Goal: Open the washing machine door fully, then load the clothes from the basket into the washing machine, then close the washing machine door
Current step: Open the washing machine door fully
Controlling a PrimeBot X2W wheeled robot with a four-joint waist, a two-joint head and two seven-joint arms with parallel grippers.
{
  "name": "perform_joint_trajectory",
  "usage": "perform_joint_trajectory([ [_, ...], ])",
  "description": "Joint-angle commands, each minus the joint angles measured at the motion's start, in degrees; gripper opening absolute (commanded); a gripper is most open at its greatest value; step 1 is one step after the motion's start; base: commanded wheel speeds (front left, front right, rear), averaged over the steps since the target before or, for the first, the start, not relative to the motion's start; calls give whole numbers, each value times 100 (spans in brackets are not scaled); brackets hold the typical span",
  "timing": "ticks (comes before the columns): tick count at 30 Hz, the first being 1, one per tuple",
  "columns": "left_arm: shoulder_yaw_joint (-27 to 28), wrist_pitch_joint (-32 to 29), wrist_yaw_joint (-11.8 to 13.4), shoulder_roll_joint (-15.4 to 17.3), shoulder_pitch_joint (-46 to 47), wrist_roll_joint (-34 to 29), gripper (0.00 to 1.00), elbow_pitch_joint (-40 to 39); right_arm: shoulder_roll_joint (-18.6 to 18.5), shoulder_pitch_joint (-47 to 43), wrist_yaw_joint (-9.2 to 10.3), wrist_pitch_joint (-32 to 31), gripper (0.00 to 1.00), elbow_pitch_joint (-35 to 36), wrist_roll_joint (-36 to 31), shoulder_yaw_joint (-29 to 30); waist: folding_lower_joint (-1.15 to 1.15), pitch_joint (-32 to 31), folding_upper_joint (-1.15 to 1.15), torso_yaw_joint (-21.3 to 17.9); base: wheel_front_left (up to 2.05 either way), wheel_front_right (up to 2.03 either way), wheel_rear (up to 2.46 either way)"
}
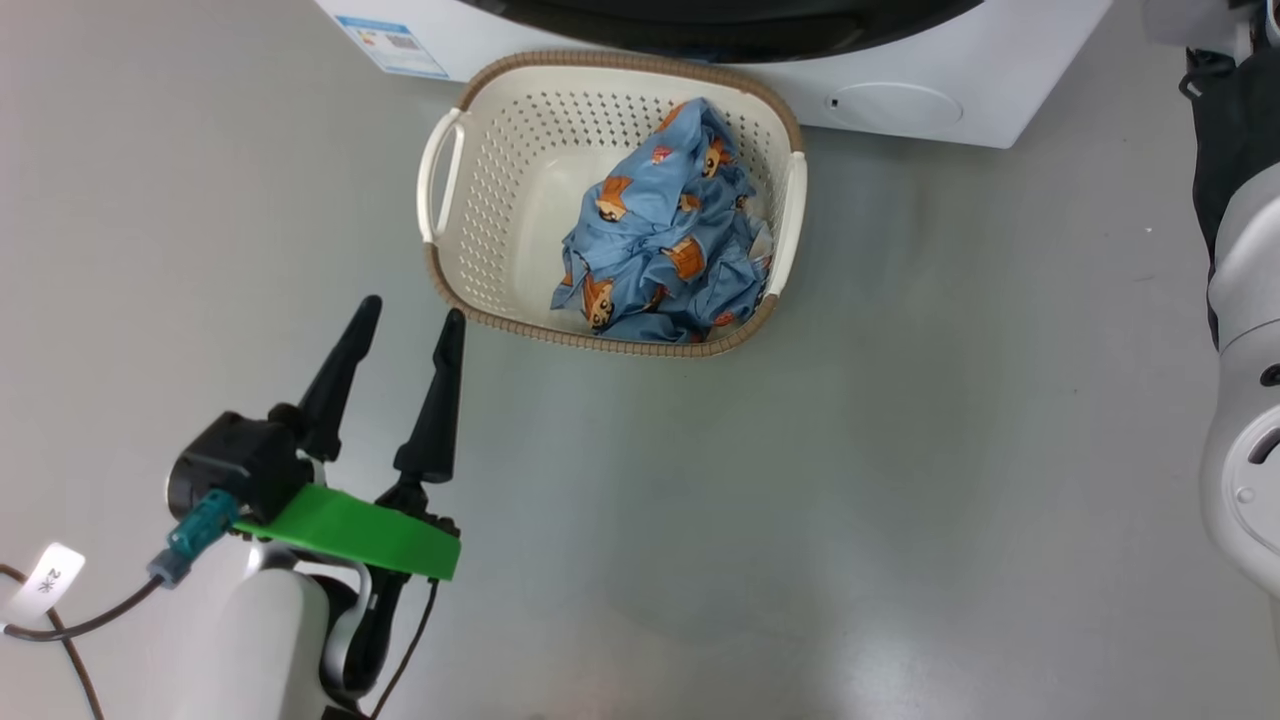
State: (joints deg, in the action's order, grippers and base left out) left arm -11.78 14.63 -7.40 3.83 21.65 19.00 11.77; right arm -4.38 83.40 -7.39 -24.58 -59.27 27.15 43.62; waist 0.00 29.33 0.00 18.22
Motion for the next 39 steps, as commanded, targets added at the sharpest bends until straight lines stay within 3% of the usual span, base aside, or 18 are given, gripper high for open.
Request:
perform_joint_trajectory([
  [1,167,37,-9,126,97,44,100,-136,149,293,-10,29,0,90,-84,-22,0,43,0,42,0,0,0],
  [13,183,37,-9,74,181,83,100,-143,149,473,-10,-100,0,-238,-123,-78,0,173,0,116,0,0,0],
  [22,266,37,-9,113,184,36,100,-268,150,280,-10,-1086,0,-85,314,-508,0,106,0,19,0,0,0],
  [28,290,37,-9,150,163,-13,100,-364,150,-279,-10,-2068,0,556,856,-1019,0,-14,0,-44,0,0,0],
  [39,318,37,-9,195,51,-61,100,-452,150,-1276,-10,-3120,0,1348,1742,-1562,0,-280,0,-101,0,0,0],
])
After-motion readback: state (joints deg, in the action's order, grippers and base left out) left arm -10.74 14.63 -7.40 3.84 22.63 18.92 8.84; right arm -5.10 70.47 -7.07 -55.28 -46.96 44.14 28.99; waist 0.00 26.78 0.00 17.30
